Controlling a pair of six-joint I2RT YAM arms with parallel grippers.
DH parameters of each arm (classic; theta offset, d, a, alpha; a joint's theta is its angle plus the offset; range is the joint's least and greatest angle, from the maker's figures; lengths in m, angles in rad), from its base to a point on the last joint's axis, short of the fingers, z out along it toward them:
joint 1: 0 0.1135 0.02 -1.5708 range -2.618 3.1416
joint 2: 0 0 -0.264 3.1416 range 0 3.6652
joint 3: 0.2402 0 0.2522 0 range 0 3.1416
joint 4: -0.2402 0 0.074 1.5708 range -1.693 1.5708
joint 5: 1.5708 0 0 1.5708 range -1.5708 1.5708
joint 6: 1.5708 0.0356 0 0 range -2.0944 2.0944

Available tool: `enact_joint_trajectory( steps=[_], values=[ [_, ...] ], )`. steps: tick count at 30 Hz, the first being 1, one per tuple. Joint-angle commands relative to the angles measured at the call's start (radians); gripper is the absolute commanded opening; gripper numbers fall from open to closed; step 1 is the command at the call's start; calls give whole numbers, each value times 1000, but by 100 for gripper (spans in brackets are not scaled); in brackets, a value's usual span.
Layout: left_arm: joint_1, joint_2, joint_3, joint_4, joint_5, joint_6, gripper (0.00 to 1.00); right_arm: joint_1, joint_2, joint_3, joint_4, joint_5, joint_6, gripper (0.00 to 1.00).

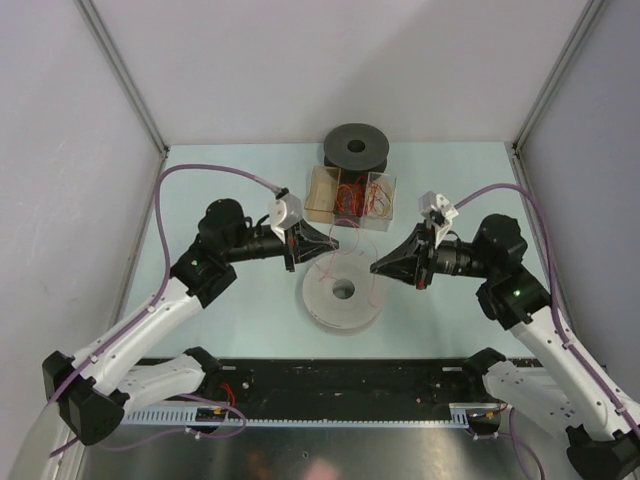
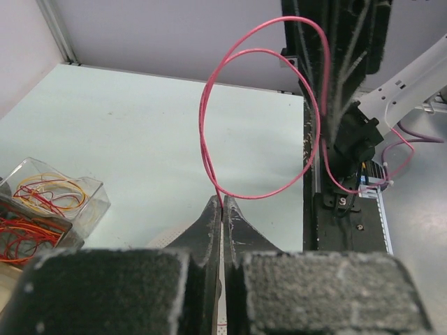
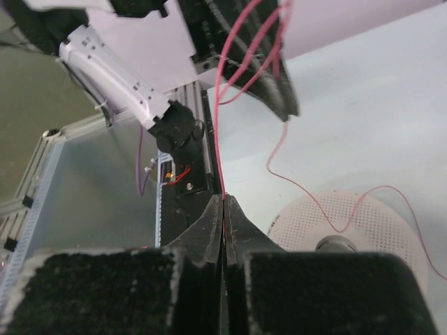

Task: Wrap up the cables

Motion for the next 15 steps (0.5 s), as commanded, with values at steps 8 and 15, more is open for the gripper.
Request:
enact_joint_trajectory(
  steps=[8, 15],
  values=[
    [5, -36, -22, -27, -68, 127, 0, -149, 58, 49, 430, -49, 582, 0],
    [-10, 15, 4, -90, -118, 150, 0, -110, 125, 113, 541, 52, 701, 0]
  ],
)
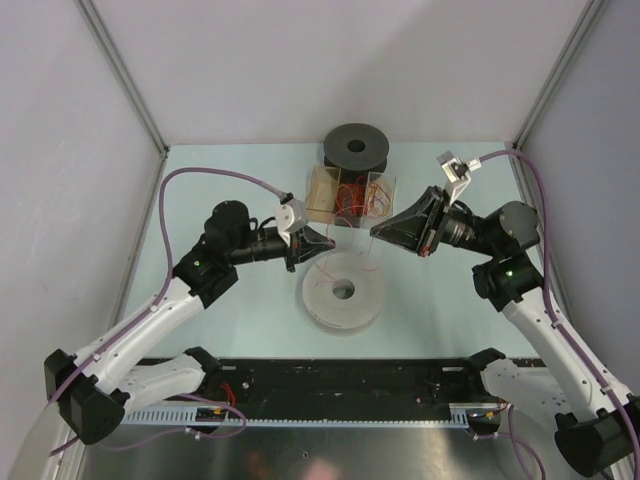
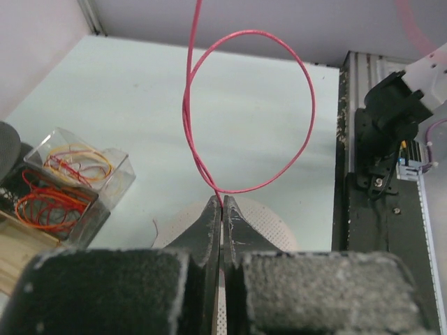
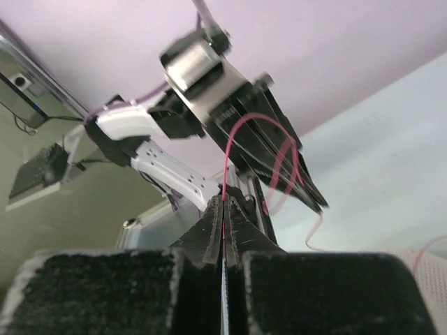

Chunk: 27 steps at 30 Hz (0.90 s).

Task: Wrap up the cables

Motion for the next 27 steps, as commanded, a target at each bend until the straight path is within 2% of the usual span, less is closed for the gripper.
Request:
enact_joint_trajectory(
  steps=[1, 6, 11, 17, 27],
  values=[
    [-15, 24, 25, -39, -53, 46, 0, 24, 31, 89, 167, 92, 138, 0],
    [-39, 31, 31, -50, -64, 43, 0, 71, 64, 115, 206, 253, 99, 0],
    [-47, 27, 51, -52, -22, 3, 0, 218, 51, 113, 109, 441, -243, 0],
    [-48, 4, 74, -51, 65, -59, 0, 340, 24, 63, 77, 554, -581, 0],
    [-48, -31, 72, -51, 147, -85, 0, 453, -23, -12, 41, 744, -887, 0]
  ],
)
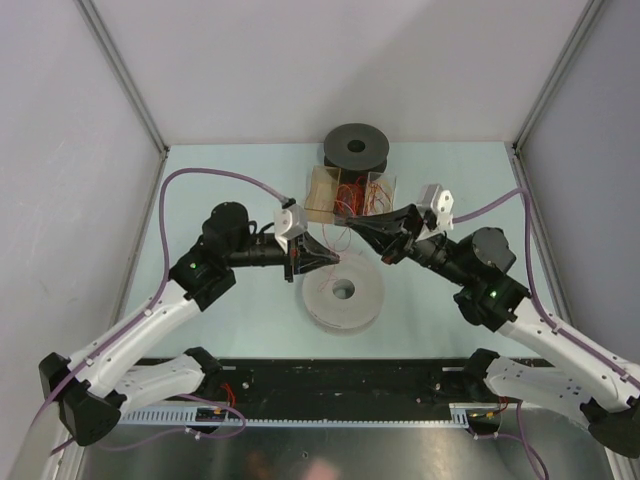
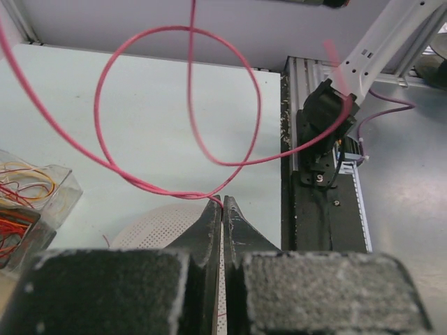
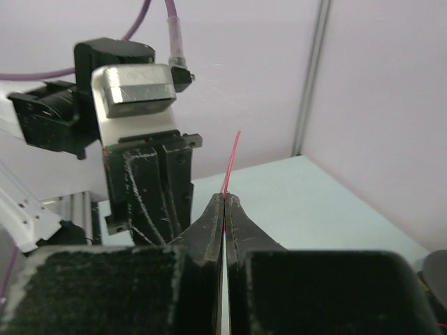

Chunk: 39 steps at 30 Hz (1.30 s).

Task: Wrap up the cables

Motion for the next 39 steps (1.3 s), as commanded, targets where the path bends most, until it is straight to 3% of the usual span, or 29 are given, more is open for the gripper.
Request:
enact_joint_trajectory(
  steps=[1, 12, 19, 24, 28, 30, 39],
  values=[
    [-6, -20, 43, 14, 61, -23, 0, 44, -17, -17, 6, 159, -196, 0],
    [-23, -31, 56, 14, 133, -19, 0, 184, 25, -94, 74, 440, -499, 0],
    [-31, -24, 86, 14, 133, -26, 0, 200, 24, -113, -48, 273, -531, 0],
    [-8, -41, 87, 14, 99, -59, 0, 159, -30, -110, -231, 103, -507, 0],
    [22, -49, 86, 13, 83, -59, 0, 140, -94, -105, -323, 62, -430, 34],
    [27, -49, 87, 13, 79, -59, 0, 126, -120, -100, -330, 61, -386, 45],
    [30, -29, 94, 13, 58, -76, 0, 51, -176, -25, -379, 47, -283, 58]
  ],
)
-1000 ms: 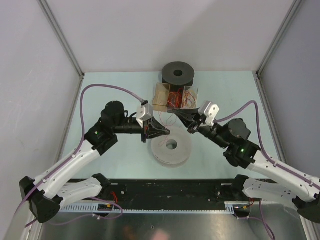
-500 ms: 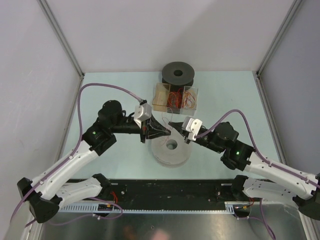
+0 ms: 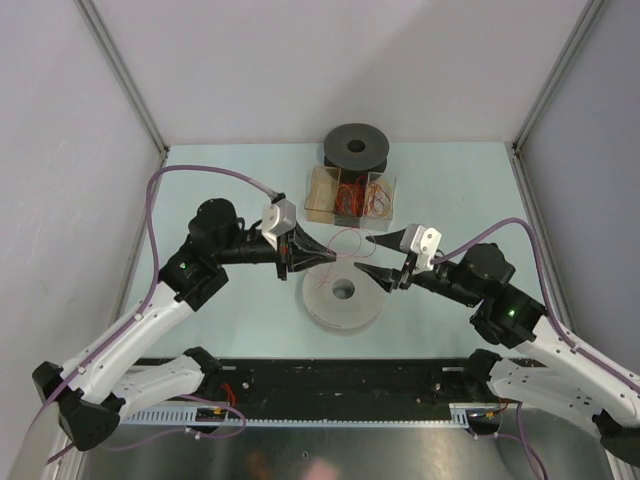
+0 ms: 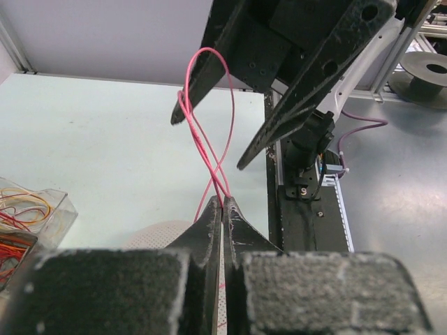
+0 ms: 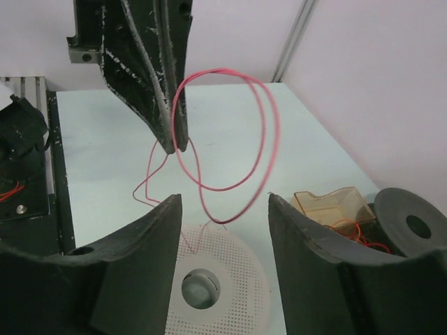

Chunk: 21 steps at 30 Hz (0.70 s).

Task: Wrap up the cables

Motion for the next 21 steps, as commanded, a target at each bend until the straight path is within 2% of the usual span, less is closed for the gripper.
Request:
enact_joint_trajectory(
  steps=[1, 4, 8, 11, 16, 21],
  values=[
    [6, 3, 51, 14, -16, -36, 0, -30, -36, 68, -59, -16, 77, 61],
    [5, 12, 68, 18, -8, -52, 0, -70, -38, 68, -124, -16, 163, 69],
    [5, 20, 92, 31, -2, -85, 0, -156, -17, 51, -145, -169, 314, 63],
    [6, 24, 102, 35, -1, -93, 0, -191, -3, 32, -107, -284, 368, 61],
    [6, 26, 105, 39, 8, -101, 0, -178, 47, 9, 23, -392, 433, 61],
    [6, 24, 106, 41, 5, -102, 0, -119, 115, 6, 132, -395, 458, 63]
  ],
)
